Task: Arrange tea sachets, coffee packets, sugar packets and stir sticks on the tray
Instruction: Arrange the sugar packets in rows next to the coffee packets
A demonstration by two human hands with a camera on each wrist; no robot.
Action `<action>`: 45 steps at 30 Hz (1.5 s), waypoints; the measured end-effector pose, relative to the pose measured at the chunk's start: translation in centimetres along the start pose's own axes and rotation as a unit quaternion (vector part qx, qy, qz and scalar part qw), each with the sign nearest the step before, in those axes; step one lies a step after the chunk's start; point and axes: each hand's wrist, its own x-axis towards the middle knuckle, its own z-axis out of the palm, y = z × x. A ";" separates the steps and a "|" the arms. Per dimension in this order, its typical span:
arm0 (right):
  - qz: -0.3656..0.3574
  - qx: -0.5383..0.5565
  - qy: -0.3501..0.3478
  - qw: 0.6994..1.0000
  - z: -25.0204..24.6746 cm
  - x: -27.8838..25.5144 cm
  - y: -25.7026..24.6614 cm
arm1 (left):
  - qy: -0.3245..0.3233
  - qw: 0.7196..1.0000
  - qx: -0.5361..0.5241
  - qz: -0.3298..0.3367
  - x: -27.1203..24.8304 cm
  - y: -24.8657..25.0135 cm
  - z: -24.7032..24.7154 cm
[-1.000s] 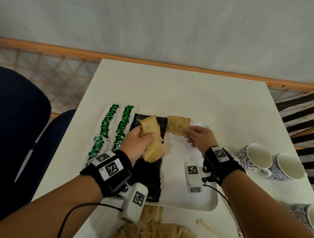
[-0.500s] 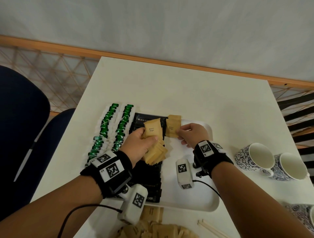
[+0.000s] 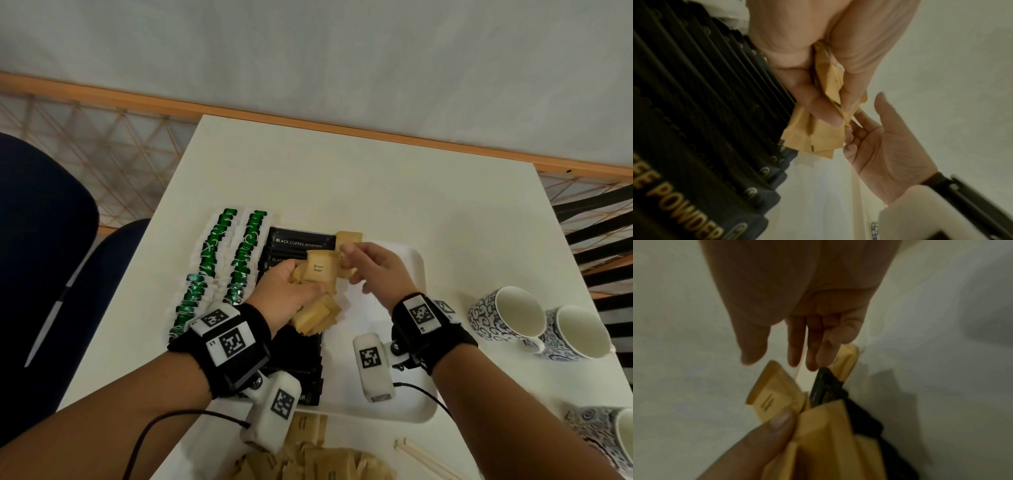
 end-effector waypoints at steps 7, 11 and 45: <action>0.001 0.070 -0.038 0.997 -0.1 -0.5 -0.2 | -0.004 1.000 -0.008 -0.004 -0.5 0.2 0.2; 0.036 0.082 0.021 0.996 -1.6 0.2 1.0 | 0.007 0.999 -0.025 -0.032 -0.4 0.2 -0.6; -0.025 -0.060 0.082 0.994 -0.8 0.6 1.6 | -0.012 0.998 -0.058 -0.034 0.5 -0.1 -0.8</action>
